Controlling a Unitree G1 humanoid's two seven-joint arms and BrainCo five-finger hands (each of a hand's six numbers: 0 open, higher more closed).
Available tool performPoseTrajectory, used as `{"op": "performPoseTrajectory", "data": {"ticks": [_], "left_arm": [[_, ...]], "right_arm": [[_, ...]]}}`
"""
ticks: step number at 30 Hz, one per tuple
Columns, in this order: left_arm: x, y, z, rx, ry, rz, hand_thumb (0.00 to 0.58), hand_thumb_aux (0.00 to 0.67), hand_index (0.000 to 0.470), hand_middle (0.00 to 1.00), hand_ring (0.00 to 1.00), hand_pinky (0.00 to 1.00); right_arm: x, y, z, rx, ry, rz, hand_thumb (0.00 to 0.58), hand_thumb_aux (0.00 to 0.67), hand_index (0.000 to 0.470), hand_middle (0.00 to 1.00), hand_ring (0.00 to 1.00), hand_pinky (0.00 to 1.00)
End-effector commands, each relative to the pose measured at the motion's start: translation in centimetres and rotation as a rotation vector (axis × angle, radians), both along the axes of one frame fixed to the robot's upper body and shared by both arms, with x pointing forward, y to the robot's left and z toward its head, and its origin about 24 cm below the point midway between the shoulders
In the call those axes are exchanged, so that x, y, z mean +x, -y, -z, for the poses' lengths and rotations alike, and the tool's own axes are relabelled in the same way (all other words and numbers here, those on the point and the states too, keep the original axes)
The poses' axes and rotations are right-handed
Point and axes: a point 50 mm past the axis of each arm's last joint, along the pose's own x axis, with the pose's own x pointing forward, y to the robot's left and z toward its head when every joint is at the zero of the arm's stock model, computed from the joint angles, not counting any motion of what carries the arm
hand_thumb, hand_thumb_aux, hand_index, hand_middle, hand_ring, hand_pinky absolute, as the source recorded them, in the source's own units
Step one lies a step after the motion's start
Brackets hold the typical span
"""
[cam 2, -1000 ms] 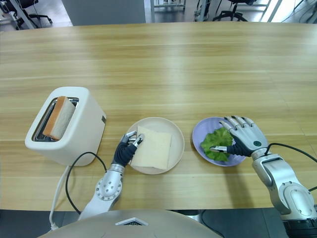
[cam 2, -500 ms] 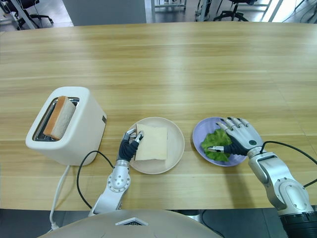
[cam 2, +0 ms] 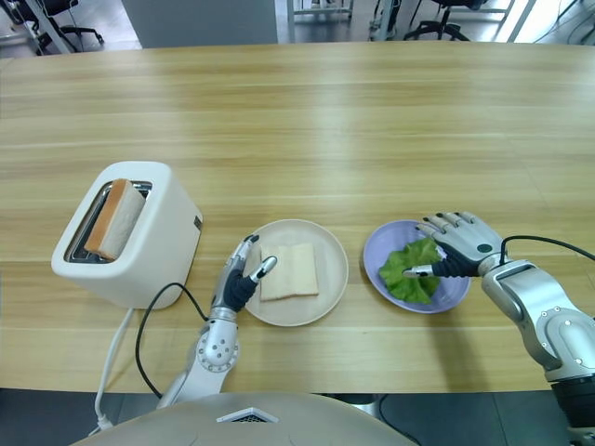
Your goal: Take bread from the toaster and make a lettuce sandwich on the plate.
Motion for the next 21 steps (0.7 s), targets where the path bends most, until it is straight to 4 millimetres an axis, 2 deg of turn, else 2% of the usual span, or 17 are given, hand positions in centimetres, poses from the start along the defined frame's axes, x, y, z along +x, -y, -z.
{"op": "performPoseTrajectory", "data": {"ticks": [1, 5, 12, 13, 14, 15, 16, 19, 20, 21], "left_arm": [[-0.2, -0.7, -1.0, 0.082, 0.007, 0.015, 0.0, 0.0, 0.0, 0.0, 0.0, 0.0], [-0.6, -1.8, -3.1, 0.153, 0.075, 0.003, 0.0, 0.0, 0.0, 0.0, 0.0, 0.0], [-1.6, -2.9, -11.0, 0.01, 0.398, -0.031, 0.0, 0.0, 0.0, 0.0, 0.0, 0.0], [-1.7, -3.0, -11.8, -0.002, 0.435, -0.029, 0.0, 0.0, 0.0, 0.0, 0.0, 0.0], [-1.9, -3.2, -12.6, -0.016, 0.465, -0.03, 0.0, 0.0, 0.0, 0.0, 0.0, 0.0], [-2.1, -3.4, -13.3, -0.031, 0.493, -0.038, 0.0, 0.0, 0.0, 0.0, 0.0, 0.0], [-2.2, -3.6, -13.9, -0.041, 0.516, -0.04, 0.0, 0.0, 0.0, 0.0, 0.0, 0.0], [-2.5, -4.4, -15.5, -0.047, 0.579, -0.059, 0.0, 0.0, 0.0, 0.0, 0.0, 0.0], [-2.5, -4.7, -16.0, -0.044, 0.605, -0.07, 0.0, 0.0, 0.0, 0.0, 0.0, 0.0], [-2.6, -5.0, -16.3, -0.042, 0.621, -0.077, 0.0, 0.0, 0.0, 0.0, 0.0, 0.0]], "right_arm": [[-0.2, 0.3, 0.3, -0.016, -0.044, 0.0, 0.0, 0.0, 0.0, 0.0, 0.0, 0.0], [0.0, 0.4, 0.2, -0.033, -0.052, -0.009, 0.0, 0.0, 0.0, 0.0, 0.0, 0.0], [0.5, 0.9, 2.3, -0.037, -0.059, -0.02, 0.0, 0.0, 0.0, 0.0, 0.0, 0.0], [0.6, 1.0, 2.6, -0.038, -0.057, -0.021, 0.108, 0.066, 0.045, 0.0, 0.0, 0.0], [0.7, 1.0, 3.0, -0.038, -0.057, -0.023, 0.108, 0.066, 0.045, 0.0, 0.0, 0.0], [0.7, 0.9, 3.4, -0.032, -0.057, -0.024, 0.075, 0.045, 0.031, 0.0, 0.0, 0.0], [0.8, 0.9, 3.8, -0.026, -0.06, -0.028, 0.0, 0.0, 0.0, 0.0, 0.0, 0.0], [1.0, 0.9, 4.7, -0.027, -0.07, -0.034, 0.0, 0.0, 0.0, 0.0, 0.0, 0.0], [1.0, 0.9, 4.8, -0.033, -0.073, -0.035, 0.079, 0.047, 0.032, 0.0, 0.0, 0.0], [1.1, 1.0, 4.9, -0.037, -0.074, -0.036, 0.096, 0.058, 0.04, 0.0, 0.0, 0.0]]}}
